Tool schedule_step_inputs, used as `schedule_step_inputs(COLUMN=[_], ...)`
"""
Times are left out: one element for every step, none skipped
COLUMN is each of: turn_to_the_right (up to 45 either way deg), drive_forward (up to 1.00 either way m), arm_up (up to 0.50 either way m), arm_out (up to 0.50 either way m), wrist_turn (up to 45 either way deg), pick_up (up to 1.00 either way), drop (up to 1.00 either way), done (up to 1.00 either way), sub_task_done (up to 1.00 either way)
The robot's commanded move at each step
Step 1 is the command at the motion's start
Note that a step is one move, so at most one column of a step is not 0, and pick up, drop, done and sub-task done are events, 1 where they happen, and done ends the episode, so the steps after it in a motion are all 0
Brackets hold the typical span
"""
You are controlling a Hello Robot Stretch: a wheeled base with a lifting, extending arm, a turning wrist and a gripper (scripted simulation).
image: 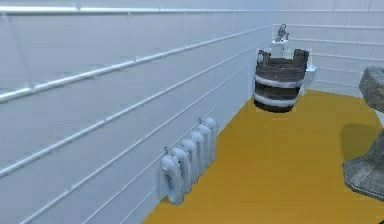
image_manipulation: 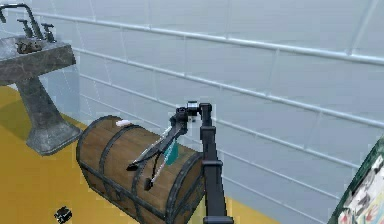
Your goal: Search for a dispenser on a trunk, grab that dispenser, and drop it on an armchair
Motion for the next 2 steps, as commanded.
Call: schedule_step_inputs(turn_to_the_right=[0.0,0.0], drive_forward=[0.0,0.0], arm_up=[0.0,0.0], arm_out=[0.0,0.0], wrist_turn=[45.0,45.0], pick_up=[0.0,0.0], drop=[0.0,0.0], done=[0.0,0.0], sub_task_done=[0.0,0.0])
